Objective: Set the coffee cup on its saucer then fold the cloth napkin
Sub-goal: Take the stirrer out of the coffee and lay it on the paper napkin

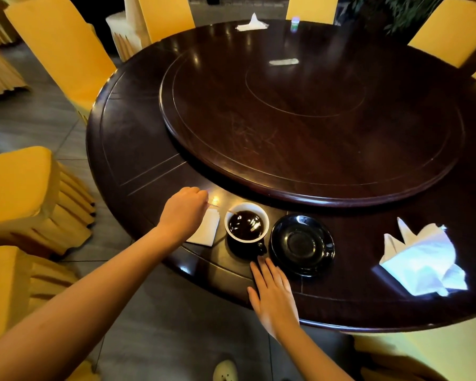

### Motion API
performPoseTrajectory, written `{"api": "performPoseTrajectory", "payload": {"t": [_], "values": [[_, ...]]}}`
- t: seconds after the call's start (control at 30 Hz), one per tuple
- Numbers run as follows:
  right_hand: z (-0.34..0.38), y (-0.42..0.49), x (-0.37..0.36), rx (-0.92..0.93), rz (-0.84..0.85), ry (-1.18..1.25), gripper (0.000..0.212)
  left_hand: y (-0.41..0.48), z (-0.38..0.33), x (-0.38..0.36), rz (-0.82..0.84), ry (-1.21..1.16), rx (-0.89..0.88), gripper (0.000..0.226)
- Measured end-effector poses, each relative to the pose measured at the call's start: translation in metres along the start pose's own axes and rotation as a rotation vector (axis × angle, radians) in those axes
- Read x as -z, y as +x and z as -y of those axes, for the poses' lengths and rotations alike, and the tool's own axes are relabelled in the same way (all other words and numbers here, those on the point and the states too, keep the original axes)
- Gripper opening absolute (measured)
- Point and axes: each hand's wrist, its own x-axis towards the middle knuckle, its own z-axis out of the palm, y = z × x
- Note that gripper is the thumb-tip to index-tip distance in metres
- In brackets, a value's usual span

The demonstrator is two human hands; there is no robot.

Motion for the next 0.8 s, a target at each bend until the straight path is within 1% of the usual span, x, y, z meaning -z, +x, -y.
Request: {"api": "performPoseTrajectory", "payload": {"t": [0.4,0.5,0.63,0.7,0.8], "values": [[-0.001,0.0,-0.001,-0.007,0.017,-0.015,0.053,-0.005,0.01,0.011,0.097,0.096,-0.001,0.02],[0.0,0.0,0.0,-0.006,0.012,-0.014,0.053,-0.006,0.014,0.01,0.146,0.128,0.033,0.018],[0.0,0.0,0.002,-0.008,0.007,-0.012,0.053,-0.013,0.022,-0.001,0.206,0.227,0.107,0.017],[0.001,0.001,0.002,-0.008,0.009,-0.011,0.053,-0.019,0.027,-0.01,0.244,0.202,0.164,0.017],[0.0,0.001,0.003,-0.015,0.017,-0.016,0.053,-0.034,0.037,-0.025,0.275,-0.004,0.301,0.016]]}}
